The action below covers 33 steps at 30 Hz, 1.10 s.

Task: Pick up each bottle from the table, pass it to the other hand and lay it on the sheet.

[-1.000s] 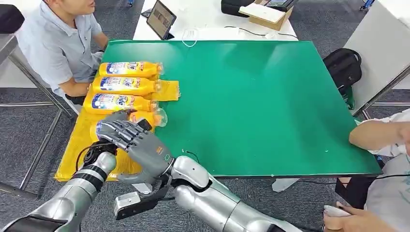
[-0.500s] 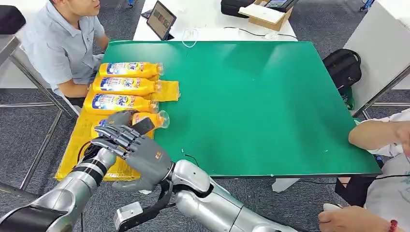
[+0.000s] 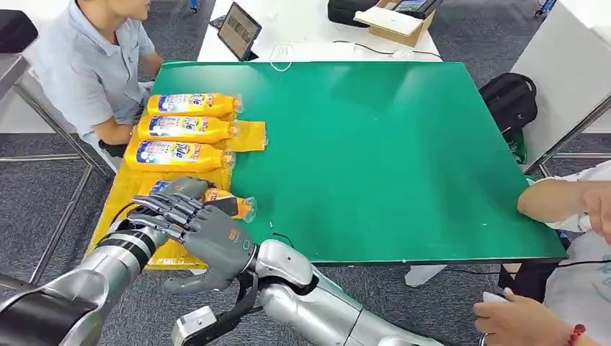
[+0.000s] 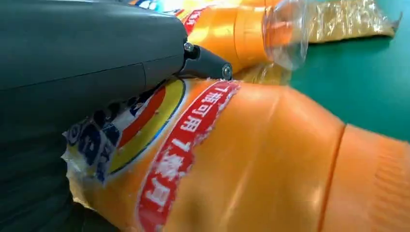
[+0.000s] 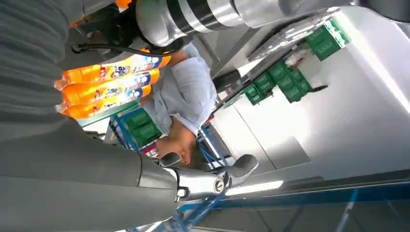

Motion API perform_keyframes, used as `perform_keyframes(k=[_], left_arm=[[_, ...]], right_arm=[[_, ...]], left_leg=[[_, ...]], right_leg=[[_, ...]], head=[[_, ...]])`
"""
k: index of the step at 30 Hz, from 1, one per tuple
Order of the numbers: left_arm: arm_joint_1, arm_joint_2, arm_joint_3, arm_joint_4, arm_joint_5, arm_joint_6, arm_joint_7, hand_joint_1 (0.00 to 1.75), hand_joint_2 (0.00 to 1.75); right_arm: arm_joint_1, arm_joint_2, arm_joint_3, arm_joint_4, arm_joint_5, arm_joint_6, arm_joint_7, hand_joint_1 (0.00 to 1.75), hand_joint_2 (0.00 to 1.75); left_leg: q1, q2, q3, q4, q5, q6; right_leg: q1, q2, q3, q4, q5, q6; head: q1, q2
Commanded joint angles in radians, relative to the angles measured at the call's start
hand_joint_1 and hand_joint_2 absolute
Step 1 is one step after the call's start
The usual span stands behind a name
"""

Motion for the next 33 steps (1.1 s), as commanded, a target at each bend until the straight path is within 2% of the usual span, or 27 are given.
perform_keyframes(k=[1, 2, 9, 15, 18, 24, 27, 28, 29, 33], left_arm=[[0.011, -0.035, -0.034, 0.1, 0.048, -0.06, -0.014, 0.0, 1.75], [0.009, -0.041, -0.017, 0.099, 0.068, -0.066, -0.017, 0.0, 0.0], [0.005, -0.041, -0.006, 0.097, 0.081, -0.069, -0.022, 0.0, 0.0], [0.027, -0.06, 0.174, 0.059, 0.314, -0.168, -0.192, 0.0, 0.0], [0.064, -0.08, 0.233, 0.002, 0.409, -0.107, -0.284, 0.0, 0.0], [0.069, -0.084, 0.226, -0.01, 0.413, -0.105, -0.282, 0.0, 0.0], [0.11, -0.113, 0.286, -0.083, 0.52, -0.016, -0.344, 0.0, 0.0], [0.125, -0.125, 0.301, -0.111, 0.553, 0.009, -0.344, 0.0, 1.75], [0.143, -0.141, 0.319, -0.145, 0.585, 0.054, -0.332, 0.0, 1.75], [0.183, -0.164, 0.38, -0.212, 0.719, 0.107, -0.32, 0.0, 1.75]], right_arm=[[-0.062, -0.003, 0.005, 0.111, -0.001, -0.006, -0.016, 0.0, 1.75], [-0.062, -0.003, 0.003, 0.114, 0.0, -0.01, -0.016, 0.0, 1.75], [-0.061, -0.004, 0.002, 0.115, 0.001, -0.011, -0.016, 0.0, 1.75], [-0.071, -0.002, 0.005, 0.156, -0.009, -0.033, -0.027, 0.0, 1.75], [-0.071, -0.002, -0.01, 0.161, -0.025, -0.068, -0.052, 0.0, 1.75], [-0.071, -0.007, -0.011, 0.153, -0.027, -0.063, -0.053, 0.0, 1.75], [-0.045, -0.046, 0.009, 0.027, -0.126, -0.122, -0.057, 0.0, 1.75], [-0.035, -0.067, 0.027, -0.036, -0.195, -0.13, -0.057, 0.0, 1.75], [-0.019, -0.08, 0.027, -0.077, -0.247, -0.146, -0.057, 0.0, 1.75], [0.034, -0.114, 0.026, -0.206, -0.272, -0.283, -0.057, 0.0, 1.75]], left_leg=[[0.0, 0.001, 0.006, -0.001, -0.002, 0.0], [0.0, 0.0, 0.006, -0.002, -0.001, 0.0], [0.0, 0.0, 0.007, -0.001, -0.001, 0.0], [0.0, -0.001, 0.008, -0.001, -0.001, 0.0], [-0.001, -0.001, 0.009, -0.002, 0.0, 0.0], [0.0, -0.002, 0.006, -0.001, 0.0, -0.001], [0.0, -0.002, 0.007, 0.0, -0.001, -0.001], [0.0, -0.002, 0.007, 0.0, -0.001, -0.001], [0.0, -0.003, 0.005, 0.0, 0.0, 0.0], [0.0, -0.003, 0.004, 0.0, 0.0, 0.0]], right_leg=[[0.0, 0.001, 0.006, -0.001, -0.001, -0.002], [0.0, 0.001, 0.006, -0.002, -0.001, -0.001], [0.0, 0.0, 0.007, -0.001, -0.001, -0.002], [0.0, 0.0, 0.008, -0.001, -0.001, -0.001], [-0.001, -0.001, 0.009, -0.001, -0.001, -0.001], [0.0, -0.002, 0.007, -0.001, -0.001, -0.001], [0.0, -0.001, 0.008, 0.0, -0.001, -0.002], [0.0, -0.002, 0.008, 0.0, -0.001, -0.001], [0.0, -0.003, 0.006, -0.001, -0.001, -0.001], [0.0, -0.003, 0.005, -0.001, -0.001, -0.001]], head=[[0.0, 0.0], [0.0, 0.0], [0.0, 0.0], [0.0, 0.0], [0.0, 0.0], [0.0, 0.0], [0.0, 0.0], [0.0, 0.0], [0.0, 0.0], [0.0, 0.0]])
